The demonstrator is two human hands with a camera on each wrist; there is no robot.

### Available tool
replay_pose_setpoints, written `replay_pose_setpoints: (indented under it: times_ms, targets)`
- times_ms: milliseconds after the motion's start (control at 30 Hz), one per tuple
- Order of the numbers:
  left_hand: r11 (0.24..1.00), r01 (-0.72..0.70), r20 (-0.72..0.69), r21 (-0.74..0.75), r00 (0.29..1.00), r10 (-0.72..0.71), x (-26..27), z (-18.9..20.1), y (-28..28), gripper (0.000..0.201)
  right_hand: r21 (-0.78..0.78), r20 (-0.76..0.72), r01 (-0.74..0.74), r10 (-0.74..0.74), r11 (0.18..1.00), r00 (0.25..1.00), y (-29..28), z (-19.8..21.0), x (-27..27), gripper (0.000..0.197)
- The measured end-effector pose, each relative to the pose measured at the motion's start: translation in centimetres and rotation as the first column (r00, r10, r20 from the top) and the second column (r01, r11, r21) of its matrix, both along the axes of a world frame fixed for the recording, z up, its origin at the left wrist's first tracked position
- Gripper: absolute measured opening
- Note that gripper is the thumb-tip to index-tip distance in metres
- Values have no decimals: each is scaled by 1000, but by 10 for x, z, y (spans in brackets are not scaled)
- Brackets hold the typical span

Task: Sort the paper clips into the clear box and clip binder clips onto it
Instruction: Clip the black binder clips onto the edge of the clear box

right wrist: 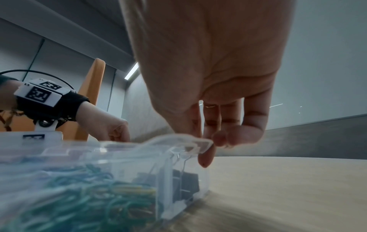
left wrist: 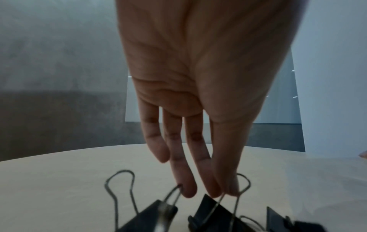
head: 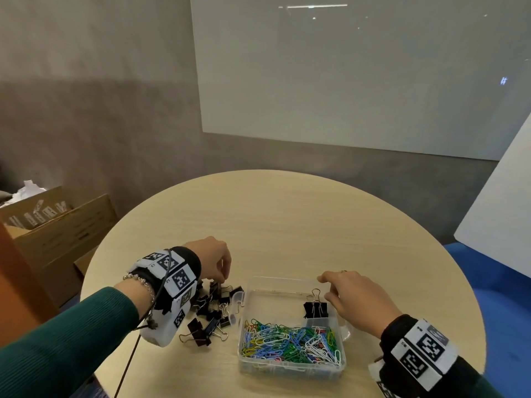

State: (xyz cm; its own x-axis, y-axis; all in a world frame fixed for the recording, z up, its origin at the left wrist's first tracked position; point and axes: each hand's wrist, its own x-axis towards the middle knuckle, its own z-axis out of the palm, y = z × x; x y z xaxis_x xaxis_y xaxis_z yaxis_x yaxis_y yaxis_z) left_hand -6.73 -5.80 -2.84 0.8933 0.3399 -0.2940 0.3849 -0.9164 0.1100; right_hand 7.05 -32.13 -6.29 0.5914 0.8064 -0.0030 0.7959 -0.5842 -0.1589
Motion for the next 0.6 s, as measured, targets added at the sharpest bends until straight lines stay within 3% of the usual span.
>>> replay_pose_setpoints:
  times_ms: [200, 333, 467, 600]
  targets:
    - [997, 42, -54, -61, 998, -46, -2, 2, 1, 14, -12, 4, -2, 2, 1000, 1000, 1, 0, 0, 36]
    - [1000, 22, -38, -14, 999, -22, -4, 2, 5, 13, -19, 4, -2, 2, 1000, 1000, 1, 0, 0, 36]
    - [998, -16, 40, 67, 999, 14, -5, 13, 9, 11, -14, -2, -3, 3, 1000, 1000, 1, 0, -1, 36]
    - [987, -46, 221, 157, 975, 11, -4, 25, 0, 9, -9, -9, -5, 5, 1000, 1000, 1, 0, 0, 35]
